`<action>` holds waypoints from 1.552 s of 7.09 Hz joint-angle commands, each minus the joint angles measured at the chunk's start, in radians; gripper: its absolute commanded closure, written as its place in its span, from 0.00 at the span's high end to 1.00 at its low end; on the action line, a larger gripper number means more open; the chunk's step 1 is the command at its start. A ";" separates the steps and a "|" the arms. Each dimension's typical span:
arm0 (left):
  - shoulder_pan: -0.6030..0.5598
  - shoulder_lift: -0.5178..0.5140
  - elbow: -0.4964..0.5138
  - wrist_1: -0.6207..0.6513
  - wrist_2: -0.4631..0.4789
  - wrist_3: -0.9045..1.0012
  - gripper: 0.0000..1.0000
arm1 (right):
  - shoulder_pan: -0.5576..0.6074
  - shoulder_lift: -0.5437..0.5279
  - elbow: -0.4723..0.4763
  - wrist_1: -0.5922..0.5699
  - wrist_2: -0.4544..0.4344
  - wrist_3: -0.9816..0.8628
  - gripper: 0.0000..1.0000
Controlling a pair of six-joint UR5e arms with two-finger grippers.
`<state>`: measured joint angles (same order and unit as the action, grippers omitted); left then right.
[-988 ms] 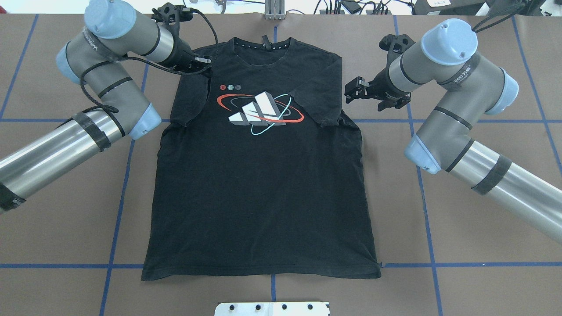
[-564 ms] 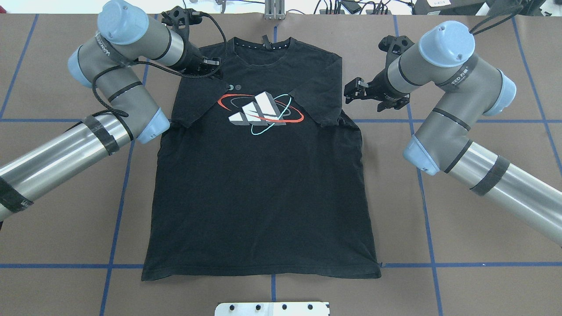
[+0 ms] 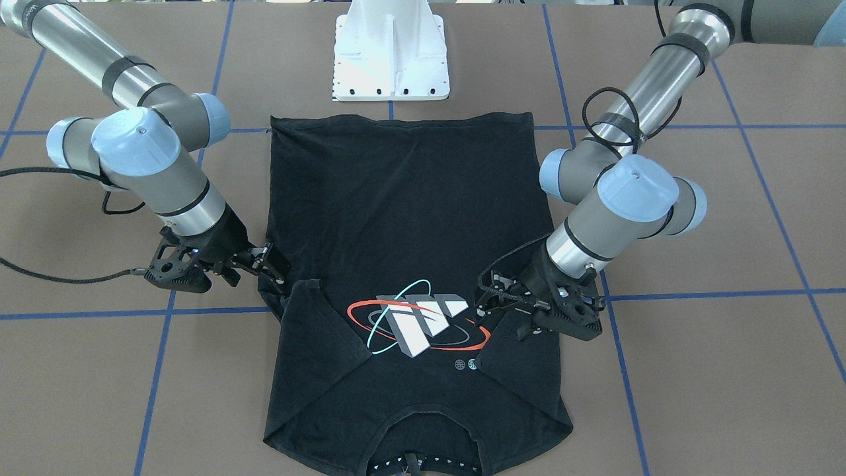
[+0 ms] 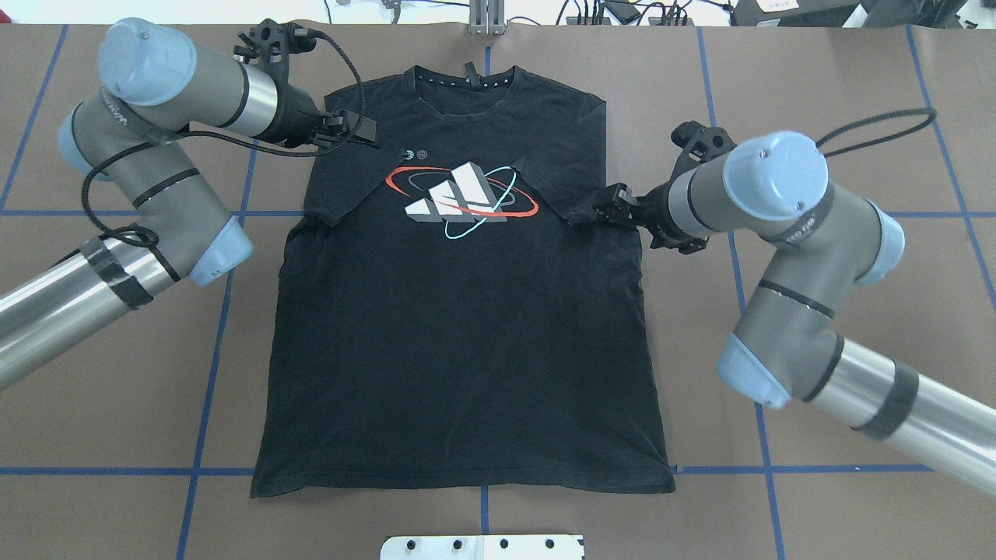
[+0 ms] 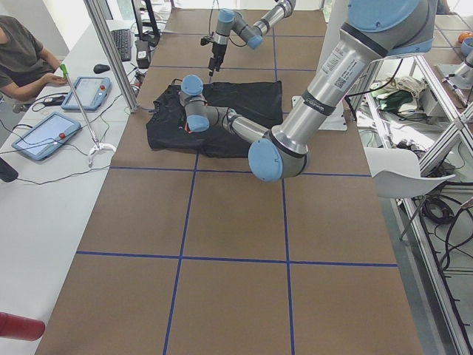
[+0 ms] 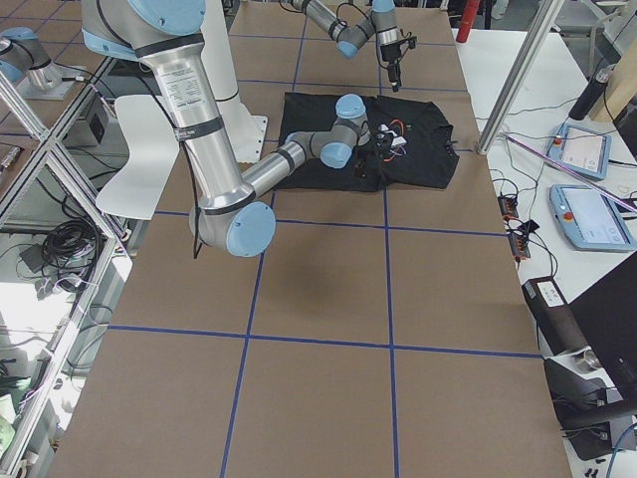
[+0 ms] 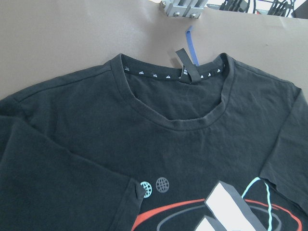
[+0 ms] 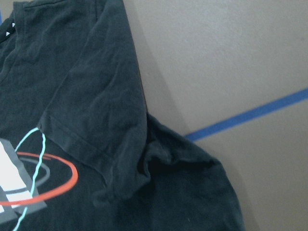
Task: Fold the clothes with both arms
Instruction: 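Move both grippers down to the shirt hem corners nearest the robot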
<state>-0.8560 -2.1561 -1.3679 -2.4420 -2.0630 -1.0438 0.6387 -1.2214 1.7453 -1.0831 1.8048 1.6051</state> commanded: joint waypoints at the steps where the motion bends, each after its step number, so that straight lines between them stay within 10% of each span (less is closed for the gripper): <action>1: 0.003 0.065 -0.077 -0.002 0.003 -0.038 0.99 | -0.214 -0.217 0.253 -0.006 -0.230 0.174 0.99; 5: 0.005 0.180 -0.172 -0.005 0.003 -0.042 0.99 | -0.612 -0.404 0.353 -0.024 -0.617 0.251 0.99; 11: 0.006 0.220 -0.200 -0.008 0.006 -0.058 1.00 | -0.715 -0.423 0.345 -0.029 -0.642 0.386 0.89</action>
<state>-0.8499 -1.9396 -1.5671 -2.4492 -2.0584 -1.1007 -0.0778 -1.6426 2.0914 -1.1120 1.1646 1.9890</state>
